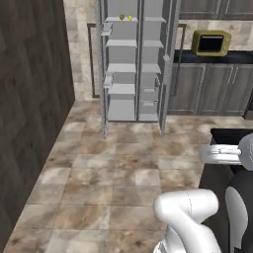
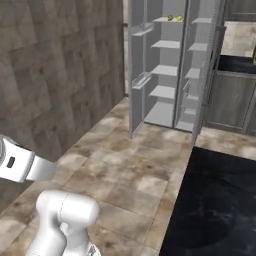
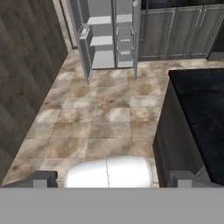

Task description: Gather the corn and broccoli from the fridge and place them on a tray on the dining counter. Then gather the steak and fish from the fridge and place them on the other tray.

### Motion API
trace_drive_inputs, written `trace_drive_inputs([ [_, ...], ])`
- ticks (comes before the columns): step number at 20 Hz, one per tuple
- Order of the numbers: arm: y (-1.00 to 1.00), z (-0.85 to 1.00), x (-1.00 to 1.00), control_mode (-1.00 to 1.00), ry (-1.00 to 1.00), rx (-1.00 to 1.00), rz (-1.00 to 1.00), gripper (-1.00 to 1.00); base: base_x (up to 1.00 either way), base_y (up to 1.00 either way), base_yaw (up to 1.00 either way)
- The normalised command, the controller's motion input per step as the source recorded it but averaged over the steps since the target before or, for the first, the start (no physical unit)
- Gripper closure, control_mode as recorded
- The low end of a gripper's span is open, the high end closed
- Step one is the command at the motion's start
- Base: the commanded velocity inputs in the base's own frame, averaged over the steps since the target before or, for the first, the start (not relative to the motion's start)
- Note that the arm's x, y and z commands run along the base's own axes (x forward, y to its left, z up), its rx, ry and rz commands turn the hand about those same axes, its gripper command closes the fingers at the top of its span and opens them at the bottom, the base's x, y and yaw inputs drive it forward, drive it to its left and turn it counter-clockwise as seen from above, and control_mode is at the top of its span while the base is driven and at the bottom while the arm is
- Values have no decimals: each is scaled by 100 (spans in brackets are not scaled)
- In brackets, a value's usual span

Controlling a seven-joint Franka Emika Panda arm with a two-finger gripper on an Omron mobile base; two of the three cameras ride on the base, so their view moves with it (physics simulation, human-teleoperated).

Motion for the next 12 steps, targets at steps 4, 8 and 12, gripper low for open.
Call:
trace_drive_inputs([
  [4,0,0,0,100,0,0,0,-100,100,3,2],
  [8,0,0,0,100,0,0,0,-100,100,0,0],
  [12,0,0,0,100,0,0,0,-100,100,0,0],
])
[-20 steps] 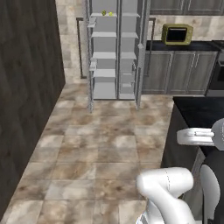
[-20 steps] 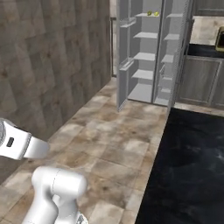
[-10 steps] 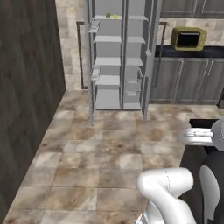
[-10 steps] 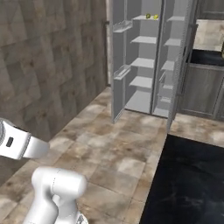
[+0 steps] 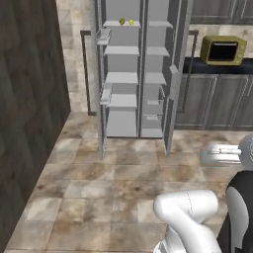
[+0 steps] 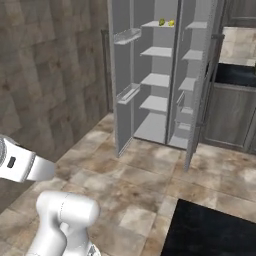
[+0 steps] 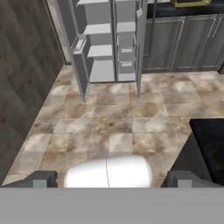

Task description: Gather the corn and broccoli from the fridge and place them on a tray on the dining counter. Then gather the steak and fish from the fridge and place them on the other tray.

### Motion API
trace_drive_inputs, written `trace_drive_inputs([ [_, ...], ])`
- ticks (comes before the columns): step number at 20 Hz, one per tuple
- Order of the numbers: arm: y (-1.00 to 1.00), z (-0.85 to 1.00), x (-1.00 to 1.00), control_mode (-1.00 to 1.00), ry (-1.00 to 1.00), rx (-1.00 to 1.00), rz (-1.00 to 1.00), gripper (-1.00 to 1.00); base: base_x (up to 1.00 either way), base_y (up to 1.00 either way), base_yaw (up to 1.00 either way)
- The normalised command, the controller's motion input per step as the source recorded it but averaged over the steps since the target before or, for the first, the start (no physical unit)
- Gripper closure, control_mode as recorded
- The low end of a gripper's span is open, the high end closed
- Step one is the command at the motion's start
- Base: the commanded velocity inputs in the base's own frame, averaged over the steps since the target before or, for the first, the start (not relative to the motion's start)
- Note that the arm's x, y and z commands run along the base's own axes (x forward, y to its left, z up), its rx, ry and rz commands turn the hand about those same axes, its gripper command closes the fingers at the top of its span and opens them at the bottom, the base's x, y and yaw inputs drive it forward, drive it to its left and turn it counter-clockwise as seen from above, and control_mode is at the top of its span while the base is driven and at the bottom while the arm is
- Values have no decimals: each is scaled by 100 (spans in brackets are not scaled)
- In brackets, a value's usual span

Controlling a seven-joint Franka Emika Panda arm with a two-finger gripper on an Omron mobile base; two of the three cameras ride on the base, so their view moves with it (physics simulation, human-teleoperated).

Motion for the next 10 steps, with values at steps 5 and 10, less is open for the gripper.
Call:
trace_drive_inputs([
  [5,0,0,0,100,0,0,0,-100,100,3,0],
  [10,0,0,0,100,0,0,0,-100,100,0,0],
])
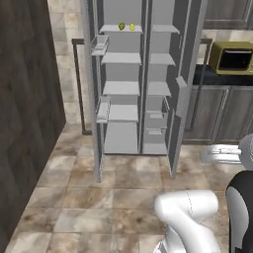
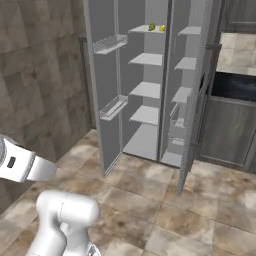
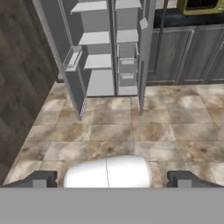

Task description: Gather the corn and broccoli from the fridge and place them on a tray on the dining counter. Then gather the steak and fish from the fridge and place them on the other tray.

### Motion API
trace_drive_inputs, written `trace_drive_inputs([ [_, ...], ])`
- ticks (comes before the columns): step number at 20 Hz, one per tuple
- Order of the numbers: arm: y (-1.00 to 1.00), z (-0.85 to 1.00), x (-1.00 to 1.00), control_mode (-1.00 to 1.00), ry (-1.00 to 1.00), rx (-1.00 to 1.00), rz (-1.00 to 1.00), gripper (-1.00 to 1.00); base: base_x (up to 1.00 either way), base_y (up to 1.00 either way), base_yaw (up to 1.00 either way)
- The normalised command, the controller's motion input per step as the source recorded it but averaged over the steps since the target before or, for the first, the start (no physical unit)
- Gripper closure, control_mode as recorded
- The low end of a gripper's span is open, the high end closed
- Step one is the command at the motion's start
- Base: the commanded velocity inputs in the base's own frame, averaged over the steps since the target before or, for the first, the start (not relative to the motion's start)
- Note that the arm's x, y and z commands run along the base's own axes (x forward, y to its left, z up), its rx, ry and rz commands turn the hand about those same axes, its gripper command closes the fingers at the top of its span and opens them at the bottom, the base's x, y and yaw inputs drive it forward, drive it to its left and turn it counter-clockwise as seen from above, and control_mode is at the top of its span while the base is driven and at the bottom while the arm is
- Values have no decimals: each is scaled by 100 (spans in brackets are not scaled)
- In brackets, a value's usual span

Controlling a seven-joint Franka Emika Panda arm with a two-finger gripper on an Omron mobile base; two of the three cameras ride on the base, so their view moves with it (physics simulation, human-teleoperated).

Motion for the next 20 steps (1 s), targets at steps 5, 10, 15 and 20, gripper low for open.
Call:
trace_drive_inputs([
  [5,0,0,0,100,0,0,0,-100,100,3,4],
  [10,0,0,0,100,0,0,0,-100,100,30,9],
  [15,0,0,0,100,0,0,0,-100,100,38,8],
  [20,0,0,0,100,0,0,0,-100,79,-5,3],
])
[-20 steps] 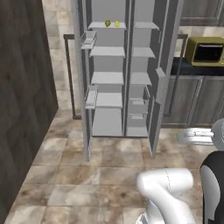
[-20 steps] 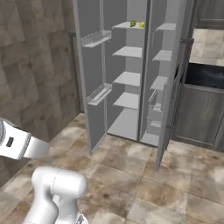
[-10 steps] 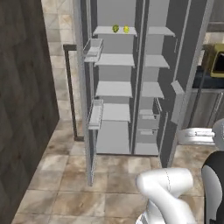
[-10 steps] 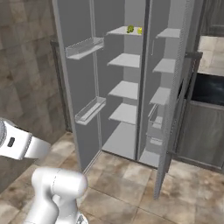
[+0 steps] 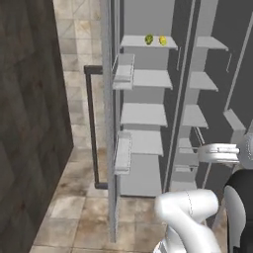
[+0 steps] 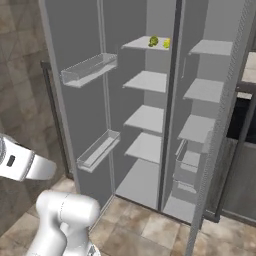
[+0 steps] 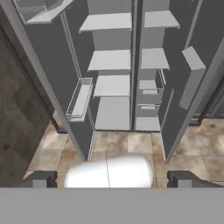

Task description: Gather the corn and broccoli from the fridge and place them on a tray on the dining counter. Then gather the steak and fish from the fridge and place them on the other tray.

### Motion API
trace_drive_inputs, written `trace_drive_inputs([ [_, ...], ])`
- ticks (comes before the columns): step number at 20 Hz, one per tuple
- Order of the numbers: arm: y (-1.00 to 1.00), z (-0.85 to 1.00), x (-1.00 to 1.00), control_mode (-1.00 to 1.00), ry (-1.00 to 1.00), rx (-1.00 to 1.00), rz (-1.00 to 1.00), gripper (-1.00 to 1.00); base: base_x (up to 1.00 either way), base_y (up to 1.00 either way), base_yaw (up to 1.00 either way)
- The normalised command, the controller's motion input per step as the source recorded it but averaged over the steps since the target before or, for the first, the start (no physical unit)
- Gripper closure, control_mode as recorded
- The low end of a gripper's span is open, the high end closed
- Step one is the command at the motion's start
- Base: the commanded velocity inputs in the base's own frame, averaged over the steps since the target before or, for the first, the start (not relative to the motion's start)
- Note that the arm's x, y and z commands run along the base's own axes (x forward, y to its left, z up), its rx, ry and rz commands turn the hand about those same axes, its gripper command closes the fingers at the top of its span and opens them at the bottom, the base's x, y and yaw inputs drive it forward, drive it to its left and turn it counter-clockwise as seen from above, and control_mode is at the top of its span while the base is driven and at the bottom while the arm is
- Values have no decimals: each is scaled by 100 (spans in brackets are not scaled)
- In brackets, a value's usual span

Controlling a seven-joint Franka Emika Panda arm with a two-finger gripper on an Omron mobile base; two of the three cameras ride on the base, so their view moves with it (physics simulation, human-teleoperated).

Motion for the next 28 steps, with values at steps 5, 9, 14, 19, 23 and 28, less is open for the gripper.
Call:
trace_drive_inputs([
  [5,0,0,0,100,0,0,0,-100,74,-20,0],
  [9,0,0,0,100,0,0,0,-100,74,-27,0],
  [14,0,0,0,100,0,0,0,-100,64,-29,0],
  [19,0,0,0,100,0,0,0,-100,61,-22,0],
  [23,0,0,0,100,0,0,0,-100,51,-28,0],
  [28,0,0,0,100,0,0,0,-100,51,-25,0],
])
